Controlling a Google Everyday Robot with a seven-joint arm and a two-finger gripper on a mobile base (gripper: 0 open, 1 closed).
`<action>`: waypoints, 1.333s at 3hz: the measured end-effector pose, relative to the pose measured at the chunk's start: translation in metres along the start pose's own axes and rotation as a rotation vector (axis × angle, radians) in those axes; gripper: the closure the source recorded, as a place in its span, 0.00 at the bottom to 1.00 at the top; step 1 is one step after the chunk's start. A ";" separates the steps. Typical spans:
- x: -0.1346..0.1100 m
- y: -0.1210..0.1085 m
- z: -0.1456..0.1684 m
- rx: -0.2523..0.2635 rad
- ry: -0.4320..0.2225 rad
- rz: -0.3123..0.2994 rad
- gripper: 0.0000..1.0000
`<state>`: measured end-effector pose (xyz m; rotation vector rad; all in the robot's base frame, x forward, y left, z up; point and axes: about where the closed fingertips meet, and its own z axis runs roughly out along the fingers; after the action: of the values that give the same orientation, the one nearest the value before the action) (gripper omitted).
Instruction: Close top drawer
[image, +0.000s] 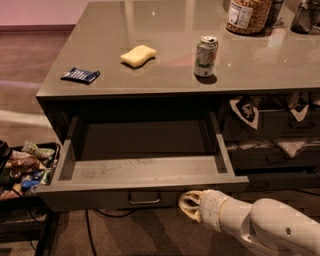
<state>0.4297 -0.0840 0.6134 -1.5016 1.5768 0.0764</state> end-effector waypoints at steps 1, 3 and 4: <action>0.004 0.004 0.003 0.025 0.019 0.011 1.00; 0.026 -0.019 0.031 0.074 0.049 -0.023 1.00; 0.034 -0.040 0.050 0.104 0.059 -0.056 1.00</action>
Offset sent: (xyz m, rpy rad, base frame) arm 0.0688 -0.0080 -0.0485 -0.0612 -0.0803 -0.0898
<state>0.4962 -0.0897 0.5844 -1.4771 1.5595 -0.0816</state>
